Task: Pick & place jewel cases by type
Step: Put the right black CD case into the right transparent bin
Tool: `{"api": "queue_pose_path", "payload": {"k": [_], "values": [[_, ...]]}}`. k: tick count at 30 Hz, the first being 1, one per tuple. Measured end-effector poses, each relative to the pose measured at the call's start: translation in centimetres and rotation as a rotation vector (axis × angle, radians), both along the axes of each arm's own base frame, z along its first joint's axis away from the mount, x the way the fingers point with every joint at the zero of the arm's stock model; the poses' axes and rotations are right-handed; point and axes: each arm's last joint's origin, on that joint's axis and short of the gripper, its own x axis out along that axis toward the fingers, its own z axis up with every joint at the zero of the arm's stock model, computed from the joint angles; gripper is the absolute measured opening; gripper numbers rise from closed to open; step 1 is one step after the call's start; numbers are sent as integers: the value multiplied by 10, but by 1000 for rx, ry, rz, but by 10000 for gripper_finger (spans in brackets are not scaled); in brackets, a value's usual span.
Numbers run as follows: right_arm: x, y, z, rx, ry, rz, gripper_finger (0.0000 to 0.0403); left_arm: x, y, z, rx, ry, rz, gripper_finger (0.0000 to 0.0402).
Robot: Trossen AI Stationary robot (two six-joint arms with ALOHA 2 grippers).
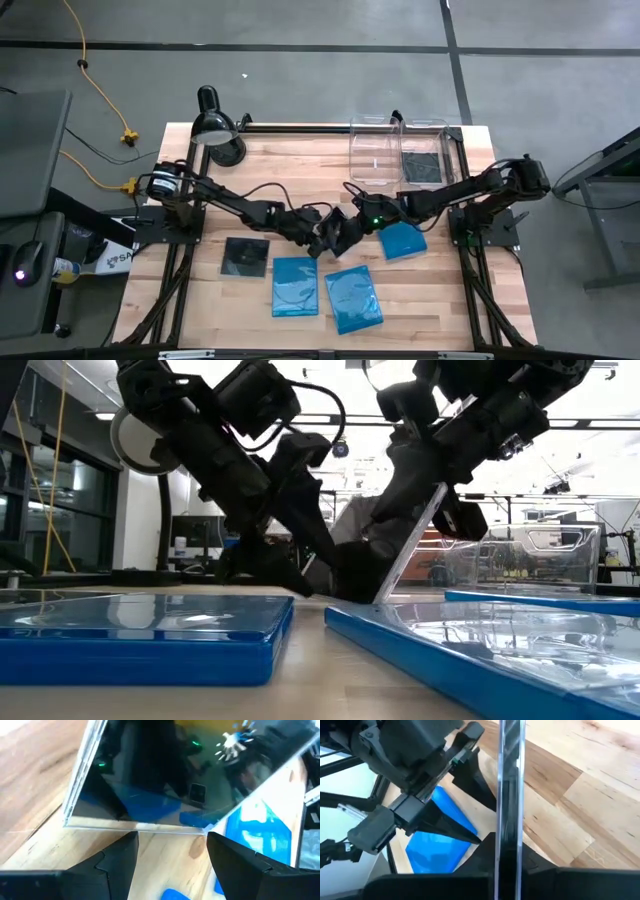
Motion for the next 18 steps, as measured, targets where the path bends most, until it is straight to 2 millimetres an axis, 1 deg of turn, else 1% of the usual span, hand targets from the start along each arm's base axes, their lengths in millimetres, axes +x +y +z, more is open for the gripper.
{"api": "queue_pose_path", "payload": {"k": [2,5,13,15,18], "values": [[-1,1,1,2,1,5,7,-2,1,8,30,-15,-4,236],[-1,3,1,4,4,15,3,-7,4,25,107,-47,24,236],[-1,10,3,-20,-17,40,1,-25,10,62,279,-72,44,236],[-1,12,6,-26,-41,45,1,-32,11,72,318,-66,37,236],[-2,14,11,-37,-64,34,1,-43,13,93,389,-107,50,236]]}}
